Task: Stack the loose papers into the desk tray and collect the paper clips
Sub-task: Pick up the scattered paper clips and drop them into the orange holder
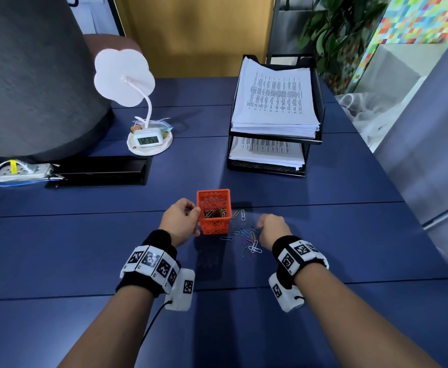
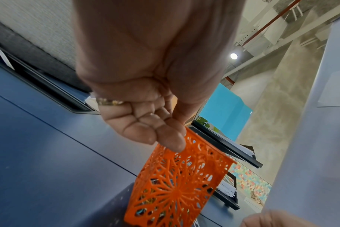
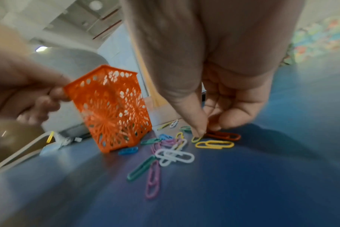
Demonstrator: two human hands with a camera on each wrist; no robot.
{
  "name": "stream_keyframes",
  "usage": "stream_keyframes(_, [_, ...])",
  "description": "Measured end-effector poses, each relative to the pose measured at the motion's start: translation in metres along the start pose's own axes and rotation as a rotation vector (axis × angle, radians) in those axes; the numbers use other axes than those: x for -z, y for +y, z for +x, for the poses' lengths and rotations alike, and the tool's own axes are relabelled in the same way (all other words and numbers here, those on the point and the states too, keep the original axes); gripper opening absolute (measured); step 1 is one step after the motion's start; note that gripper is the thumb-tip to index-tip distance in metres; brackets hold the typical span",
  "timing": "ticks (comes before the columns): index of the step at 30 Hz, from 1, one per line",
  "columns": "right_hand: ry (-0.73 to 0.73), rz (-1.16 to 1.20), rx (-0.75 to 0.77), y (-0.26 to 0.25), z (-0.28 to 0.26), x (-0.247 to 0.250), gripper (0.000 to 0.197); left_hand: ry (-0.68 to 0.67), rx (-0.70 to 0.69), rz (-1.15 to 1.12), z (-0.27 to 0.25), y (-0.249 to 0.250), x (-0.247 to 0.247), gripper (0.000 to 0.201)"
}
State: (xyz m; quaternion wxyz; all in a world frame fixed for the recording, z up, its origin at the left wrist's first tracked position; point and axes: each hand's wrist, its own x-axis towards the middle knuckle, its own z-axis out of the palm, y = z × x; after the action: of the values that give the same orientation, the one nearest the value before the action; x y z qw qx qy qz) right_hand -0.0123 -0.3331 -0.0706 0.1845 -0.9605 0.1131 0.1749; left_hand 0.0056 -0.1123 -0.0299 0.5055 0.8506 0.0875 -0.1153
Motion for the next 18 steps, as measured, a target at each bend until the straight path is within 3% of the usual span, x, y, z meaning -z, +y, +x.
stream_keyframes(7, [-0.055,0.169,-0.084,0.007,0.0019,-0.0022,0.02,-0.011,0.005,-0.012,-0.0035,-0.0004,-0.0004,0.017])
stream_keyframes(18, [-0.085,0.067,-0.025,0.0114,-0.0039,0.0025,0.025,-0.017,0.007,-0.017,-0.0056,0.0,-0.0002,0.016])
